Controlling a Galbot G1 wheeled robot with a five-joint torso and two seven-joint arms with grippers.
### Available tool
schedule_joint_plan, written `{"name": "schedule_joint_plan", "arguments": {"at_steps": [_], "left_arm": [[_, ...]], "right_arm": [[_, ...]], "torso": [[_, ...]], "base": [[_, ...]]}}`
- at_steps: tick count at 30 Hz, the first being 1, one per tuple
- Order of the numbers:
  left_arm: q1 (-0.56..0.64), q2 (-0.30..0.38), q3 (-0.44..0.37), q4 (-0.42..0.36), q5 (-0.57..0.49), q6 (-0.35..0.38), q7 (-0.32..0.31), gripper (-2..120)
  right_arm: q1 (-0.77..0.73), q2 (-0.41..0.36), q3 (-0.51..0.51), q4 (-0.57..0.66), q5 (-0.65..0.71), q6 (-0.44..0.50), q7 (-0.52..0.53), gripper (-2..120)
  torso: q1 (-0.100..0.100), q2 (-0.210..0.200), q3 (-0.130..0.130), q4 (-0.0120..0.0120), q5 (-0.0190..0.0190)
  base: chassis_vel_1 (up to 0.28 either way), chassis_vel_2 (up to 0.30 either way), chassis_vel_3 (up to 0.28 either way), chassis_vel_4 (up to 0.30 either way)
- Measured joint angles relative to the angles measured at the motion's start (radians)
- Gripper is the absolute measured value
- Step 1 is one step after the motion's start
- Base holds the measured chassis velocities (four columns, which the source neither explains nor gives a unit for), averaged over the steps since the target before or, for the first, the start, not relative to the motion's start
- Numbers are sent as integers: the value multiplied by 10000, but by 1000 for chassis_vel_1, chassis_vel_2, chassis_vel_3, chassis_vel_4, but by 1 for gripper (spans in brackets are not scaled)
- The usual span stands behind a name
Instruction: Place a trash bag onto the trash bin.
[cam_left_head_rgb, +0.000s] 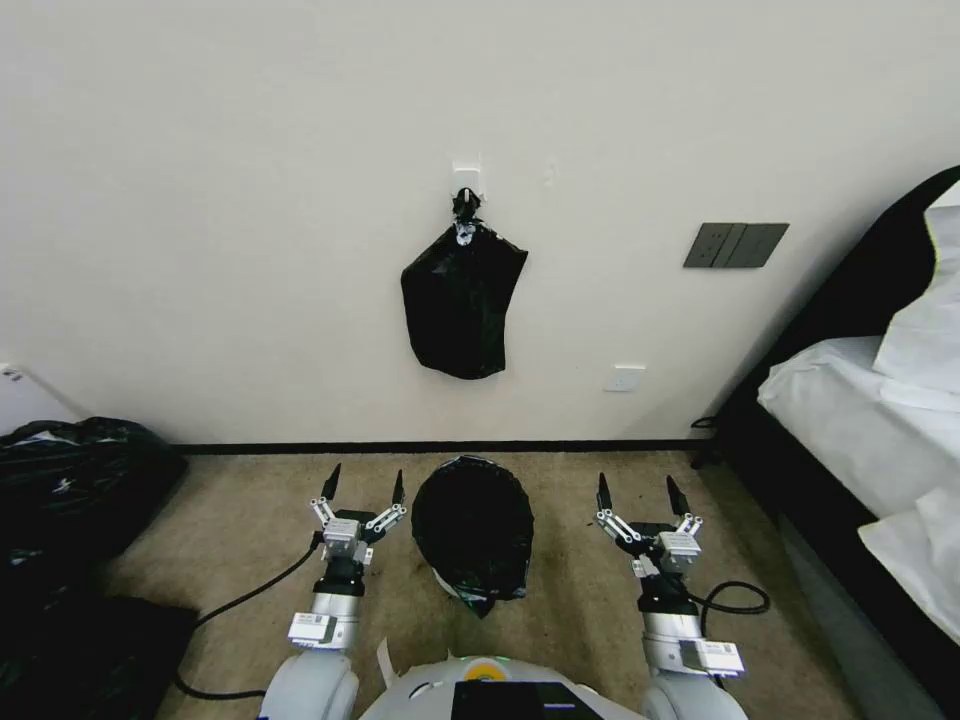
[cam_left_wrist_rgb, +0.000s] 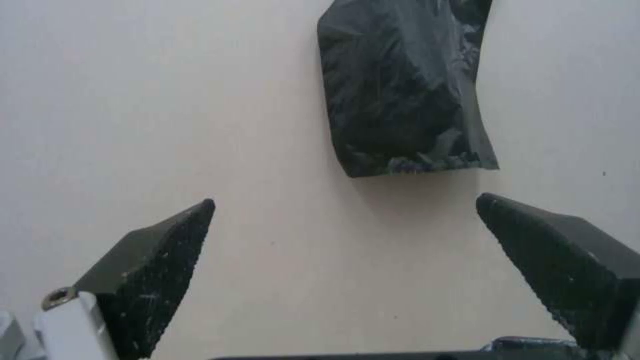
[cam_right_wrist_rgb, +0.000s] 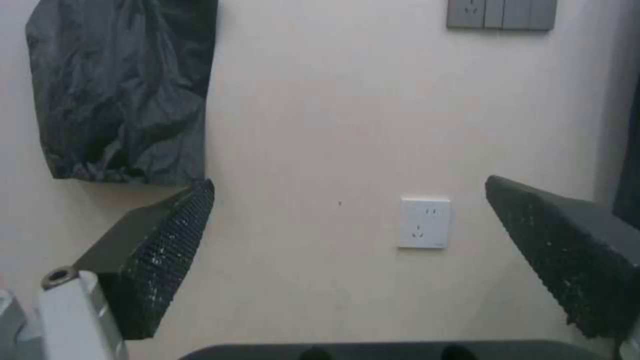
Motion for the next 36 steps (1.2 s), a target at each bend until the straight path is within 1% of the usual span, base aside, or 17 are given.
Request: {"name": "schedule_joint_plan", "arguments": {"at_steps": [36], "left_arm": [[1, 1, 0, 0, 0, 1, 0, 100]], "right_arm": [[0, 0, 0, 0, 1, 0, 0, 100]], "torso": [[0, 0, 0, 0, 0]], "base": [[0, 0, 0, 0]]}}
